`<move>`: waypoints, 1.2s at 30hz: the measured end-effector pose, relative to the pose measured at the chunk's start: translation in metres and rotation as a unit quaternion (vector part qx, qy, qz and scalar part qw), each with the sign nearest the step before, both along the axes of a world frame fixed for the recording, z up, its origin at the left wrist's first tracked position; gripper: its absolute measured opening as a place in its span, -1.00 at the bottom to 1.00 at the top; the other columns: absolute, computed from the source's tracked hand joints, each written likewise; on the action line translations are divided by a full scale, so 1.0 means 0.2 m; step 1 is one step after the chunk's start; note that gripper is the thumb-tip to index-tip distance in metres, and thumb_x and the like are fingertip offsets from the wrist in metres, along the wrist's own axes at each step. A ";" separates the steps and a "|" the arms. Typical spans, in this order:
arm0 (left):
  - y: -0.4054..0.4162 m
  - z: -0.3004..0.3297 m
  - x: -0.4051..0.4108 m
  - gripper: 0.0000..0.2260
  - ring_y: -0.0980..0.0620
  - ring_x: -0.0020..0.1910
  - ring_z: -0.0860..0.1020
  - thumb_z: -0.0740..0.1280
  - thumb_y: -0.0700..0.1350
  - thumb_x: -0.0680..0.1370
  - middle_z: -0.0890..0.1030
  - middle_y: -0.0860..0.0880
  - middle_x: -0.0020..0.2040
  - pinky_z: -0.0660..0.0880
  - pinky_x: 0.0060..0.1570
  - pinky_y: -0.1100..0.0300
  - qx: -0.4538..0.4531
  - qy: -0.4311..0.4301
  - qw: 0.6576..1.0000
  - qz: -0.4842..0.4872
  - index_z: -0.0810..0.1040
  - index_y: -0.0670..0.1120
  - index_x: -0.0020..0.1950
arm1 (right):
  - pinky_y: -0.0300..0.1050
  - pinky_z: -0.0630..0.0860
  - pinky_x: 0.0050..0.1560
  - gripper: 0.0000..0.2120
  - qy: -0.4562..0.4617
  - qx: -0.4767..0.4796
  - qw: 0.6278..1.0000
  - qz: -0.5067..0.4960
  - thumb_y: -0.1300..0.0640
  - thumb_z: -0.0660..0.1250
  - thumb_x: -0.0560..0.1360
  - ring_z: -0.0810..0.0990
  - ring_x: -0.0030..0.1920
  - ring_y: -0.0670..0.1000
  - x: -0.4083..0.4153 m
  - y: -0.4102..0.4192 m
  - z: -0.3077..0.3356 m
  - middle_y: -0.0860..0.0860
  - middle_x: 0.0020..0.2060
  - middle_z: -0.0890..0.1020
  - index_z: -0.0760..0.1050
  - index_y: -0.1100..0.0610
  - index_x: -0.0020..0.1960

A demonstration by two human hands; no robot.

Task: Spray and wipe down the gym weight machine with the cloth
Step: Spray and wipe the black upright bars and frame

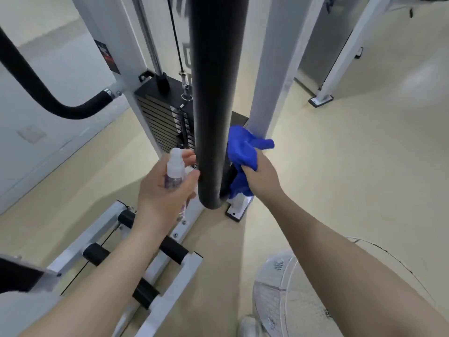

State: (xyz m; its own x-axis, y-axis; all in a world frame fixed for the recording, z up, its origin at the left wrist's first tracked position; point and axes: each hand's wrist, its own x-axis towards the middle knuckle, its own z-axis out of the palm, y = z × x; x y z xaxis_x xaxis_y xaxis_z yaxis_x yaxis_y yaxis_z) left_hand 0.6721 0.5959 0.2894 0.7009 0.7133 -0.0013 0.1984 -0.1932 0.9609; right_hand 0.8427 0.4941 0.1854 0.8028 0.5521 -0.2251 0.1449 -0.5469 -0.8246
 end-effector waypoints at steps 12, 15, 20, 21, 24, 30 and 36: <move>-0.01 -0.01 0.02 -0.68 0.29 -0.37 0.55 0.45 -0.26 0.39 0.58 0.31 -0.37 0.42 -0.43 0.51 0.040 0.059 0.997 -0.031 0.48 0.17 -0.20 | 0.01 0.05 0.46 -0.65 -0.041 0.119 0.975 0.182 0.05 0.04 0.49 0.35 0.32 0.01 -0.23 0.01 -0.11 -0.07 0.18 0.52 0.48 -0.01 0.18; 0.01 -0.01 0.03 -0.69 0.28 -0.39 0.55 0.46 -0.25 0.39 0.57 0.31 -0.40 0.41 -0.49 0.49 0.042 0.053 0.997 -0.034 0.47 0.16 -0.21 | -0.06 -0.27 0.44 -0.65 -0.283 -0.087 0.910 0.288 0.03 0.17 0.54 0.10 0.49 0.04 -0.01 0.07 -0.18 0.01 0.30 0.47 0.42 0.12 0.29; 0.00 0.00 0.04 -0.71 0.25 -0.42 0.55 0.46 -0.20 0.39 0.57 0.28 -0.43 0.43 -0.48 0.47 0.030 0.056 0.997 -0.039 0.46 0.17 -0.21 | -0.04 -0.25 0.44 -0.72 -0.339 -0.125 0.915 0.180 0.01 0.15 0.56 0.09 0.48 0.07 0.03 0.09 -0.11 -0.03 0.20 0.52 0.48 0.08 0.19; -0.02 0.06 -0.02 -0.72 0.22 -0.42 0.55 0.46 -0.19 0.39 0.57 0.25 -0.42 0.44 -0.47 0.46 0.014 0.046 0.998 -0.030 0.47 0.18 -0.20 | 0.01 -0.12 0.44 -0.75 -0.297 -0.113 0.933 0.167 0.07 0.16 0.56 0.13 0.46 0.11 -0.07 0.07 -0.03 0.00 0.17 0.50 0.50 0.09 0.16; -0.03 0.05 -0.01 -0.73 0.18 -0.40 0.55 0.44 -0.18 0.41 0.56 0.19 -0.29 0.43 -0.46 0.48 0.020 0.050 0.998 -0.025 0.45 0.18 -0.18 | 0.10 0.24 0.30 -0.76 0.065 0.027 0.996 0.055 0.16 0.11 0.57 0.39 0.24 0.15 -0.29 0.07 0.07 0.14 0.11 0.51 0.53 0.16 0.07; -0.04 0.03 0.00 -0.81 0.14 -0.29 0.53 0.36 -0.10 0.48 0.56 0.15 -0.25 0.47 -0.19 0.26 0.050 0.098 0.994 -0.015 0.44 0.17 -0.03 | -0.07 0.41 -0.01 -0.82 0.390 0.234 0.885 -0.098 -0.03 0.09 0.57 0.52 -0.19 -0.02 -0.45 0.03 0.36 0.05 -0.23 0.59 0.43 0.01 -0.05; -0.03 0.05 -0.04 -0.78 0.13 -0.43 0.51 0.32 -0.17 0.51 0.58 0.15 -0.17 0.52 -0.36 0.26 0.007 0.026 0.998 0.059 0.51 0.13 0.05 | -0.23 0.40 -0.17 -0.88 0.362 0.216 0.905 -0.067 0.06 0.13 0.53 0.43 -0.27 -0.08 -0.52 -0.01 0.33 0.01 -0.30 0.45 0.35 0.06 -0.15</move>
